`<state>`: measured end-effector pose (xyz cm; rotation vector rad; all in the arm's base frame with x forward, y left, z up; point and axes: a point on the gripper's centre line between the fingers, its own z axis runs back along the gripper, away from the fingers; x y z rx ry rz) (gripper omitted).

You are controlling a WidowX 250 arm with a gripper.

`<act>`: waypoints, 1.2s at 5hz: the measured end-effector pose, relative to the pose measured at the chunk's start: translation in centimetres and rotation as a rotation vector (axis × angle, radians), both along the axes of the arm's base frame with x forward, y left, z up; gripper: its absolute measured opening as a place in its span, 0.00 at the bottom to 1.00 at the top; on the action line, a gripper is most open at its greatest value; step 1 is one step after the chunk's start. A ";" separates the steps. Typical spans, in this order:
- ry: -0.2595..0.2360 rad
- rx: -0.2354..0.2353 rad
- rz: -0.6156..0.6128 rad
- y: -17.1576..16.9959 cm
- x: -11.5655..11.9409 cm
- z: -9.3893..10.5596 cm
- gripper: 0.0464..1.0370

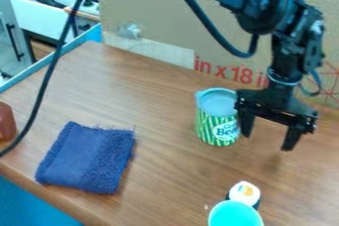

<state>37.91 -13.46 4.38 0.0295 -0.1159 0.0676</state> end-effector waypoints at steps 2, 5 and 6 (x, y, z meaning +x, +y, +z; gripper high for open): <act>0.131 0.031 0.044 7.6 -0.2 0.1 0.96; 0.158 0.097 0.101 14.9 -0.3 1.5 0.96; 0.153 0.098 0.093 15.6 -1.0 2.7 0.96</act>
